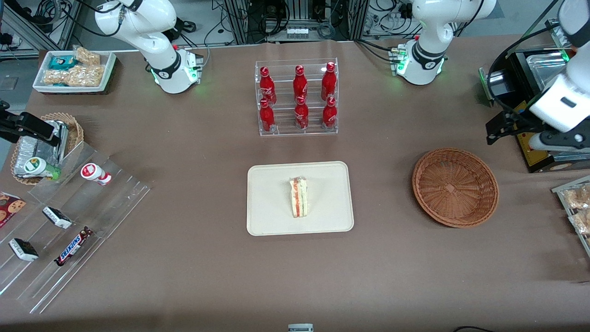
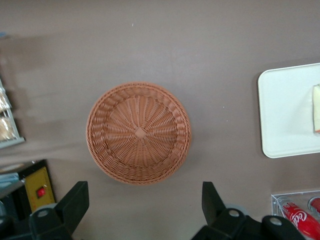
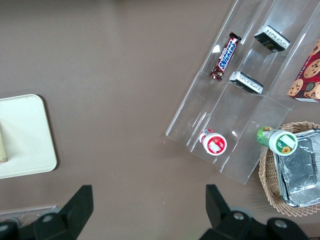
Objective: Place sandwich from basket to tray
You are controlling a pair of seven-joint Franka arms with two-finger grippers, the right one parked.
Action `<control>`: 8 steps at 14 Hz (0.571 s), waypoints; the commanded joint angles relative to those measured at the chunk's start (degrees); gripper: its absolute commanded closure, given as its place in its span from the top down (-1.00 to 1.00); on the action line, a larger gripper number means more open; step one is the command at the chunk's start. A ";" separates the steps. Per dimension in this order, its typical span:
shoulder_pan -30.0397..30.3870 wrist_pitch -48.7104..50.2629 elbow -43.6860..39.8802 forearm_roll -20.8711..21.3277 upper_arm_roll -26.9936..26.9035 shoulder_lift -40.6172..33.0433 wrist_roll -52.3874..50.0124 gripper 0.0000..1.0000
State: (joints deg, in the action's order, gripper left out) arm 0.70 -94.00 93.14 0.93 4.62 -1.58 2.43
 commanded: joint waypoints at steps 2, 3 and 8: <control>0.71 2.94 -2.70 -0.40 0.47 2.20 1.27 1.00; 0.53 3.99 -2.43 -0.58 0.47 2.20 1.09 1.00; 0.35 6.19 -1.91 -3.13 0.56 1.68 0.82 1.00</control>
State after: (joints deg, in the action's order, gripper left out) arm 0.72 -89.58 92.34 -1.06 4.99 0.25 2.93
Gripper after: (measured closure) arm 0.000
